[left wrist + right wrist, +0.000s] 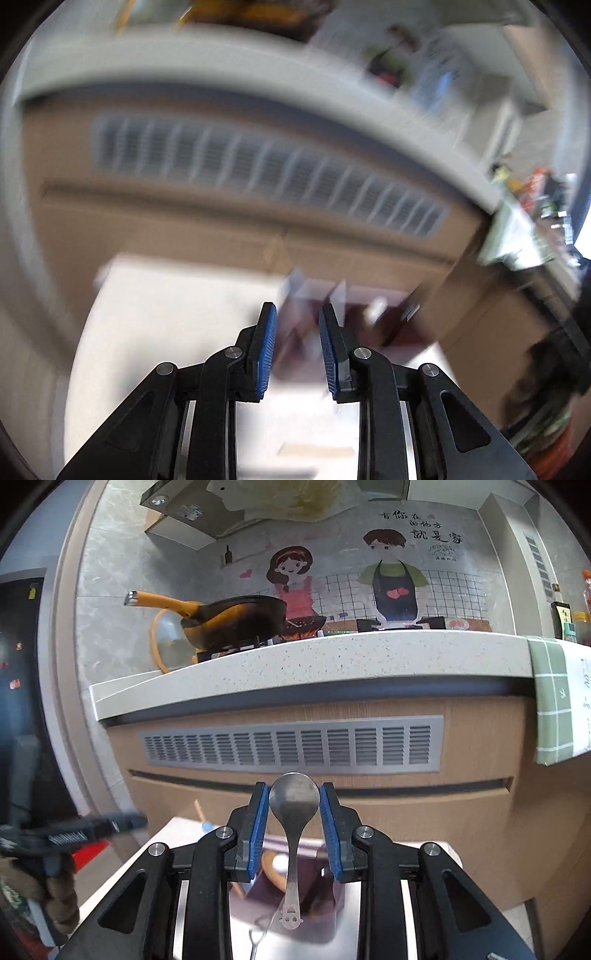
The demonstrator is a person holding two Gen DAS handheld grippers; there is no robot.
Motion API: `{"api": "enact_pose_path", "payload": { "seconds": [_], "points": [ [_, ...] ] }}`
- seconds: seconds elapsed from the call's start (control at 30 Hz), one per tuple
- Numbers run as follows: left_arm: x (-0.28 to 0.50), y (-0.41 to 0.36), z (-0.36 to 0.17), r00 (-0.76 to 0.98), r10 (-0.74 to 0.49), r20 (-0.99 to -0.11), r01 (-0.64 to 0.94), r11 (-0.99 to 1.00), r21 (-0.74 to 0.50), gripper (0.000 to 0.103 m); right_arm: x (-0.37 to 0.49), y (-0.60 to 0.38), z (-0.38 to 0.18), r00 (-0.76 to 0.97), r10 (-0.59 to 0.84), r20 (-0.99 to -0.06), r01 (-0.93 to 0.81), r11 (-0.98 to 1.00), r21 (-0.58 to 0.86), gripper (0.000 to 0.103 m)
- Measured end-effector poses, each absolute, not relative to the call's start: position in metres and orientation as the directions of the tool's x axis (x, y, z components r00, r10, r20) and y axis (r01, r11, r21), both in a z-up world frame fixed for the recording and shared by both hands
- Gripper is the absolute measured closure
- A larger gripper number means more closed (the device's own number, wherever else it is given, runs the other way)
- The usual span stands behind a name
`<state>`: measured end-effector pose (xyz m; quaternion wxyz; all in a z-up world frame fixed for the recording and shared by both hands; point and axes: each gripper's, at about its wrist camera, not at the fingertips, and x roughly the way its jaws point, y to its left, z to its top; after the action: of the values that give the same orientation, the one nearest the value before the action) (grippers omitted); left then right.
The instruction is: Organize utensils
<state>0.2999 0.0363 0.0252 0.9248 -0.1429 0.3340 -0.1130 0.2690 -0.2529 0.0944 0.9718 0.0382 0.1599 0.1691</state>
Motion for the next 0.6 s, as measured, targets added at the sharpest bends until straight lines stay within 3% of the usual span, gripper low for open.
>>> {"api": "enact_pose_path", "payload": {
  "seconds": [0.2, 0.37, 0.6],
  "points": [
    [0.250, 0.087, -0.044, 0.633, -0.225, -0.741, -0.117, 0.918, -0.378, 0.078, 0.236, -0.264, 0.069, 0.870, 0.336, -0.360, -0.325, 0.941, 0.094, 0.078],
    [0.211, 0.108, -0.086, 0.548, -0.309, -0.778, -0.235, 0.835, -0.497, 0.078, 0.226, -0.271, 0.042, 0.858, 0.304, -0.413, -0.302, 0.951, 0.073, 0.078],
    [0.232, 0.030, -0.082, 0.548, -0.399, -0.735, -0.005, 0.877, -0.480, 0.078, 0.226, -0.278, 0.019, 0.846, 0.279, -0.454, -0.263, 0.960, 0.100, 0.077]
  ]
}}
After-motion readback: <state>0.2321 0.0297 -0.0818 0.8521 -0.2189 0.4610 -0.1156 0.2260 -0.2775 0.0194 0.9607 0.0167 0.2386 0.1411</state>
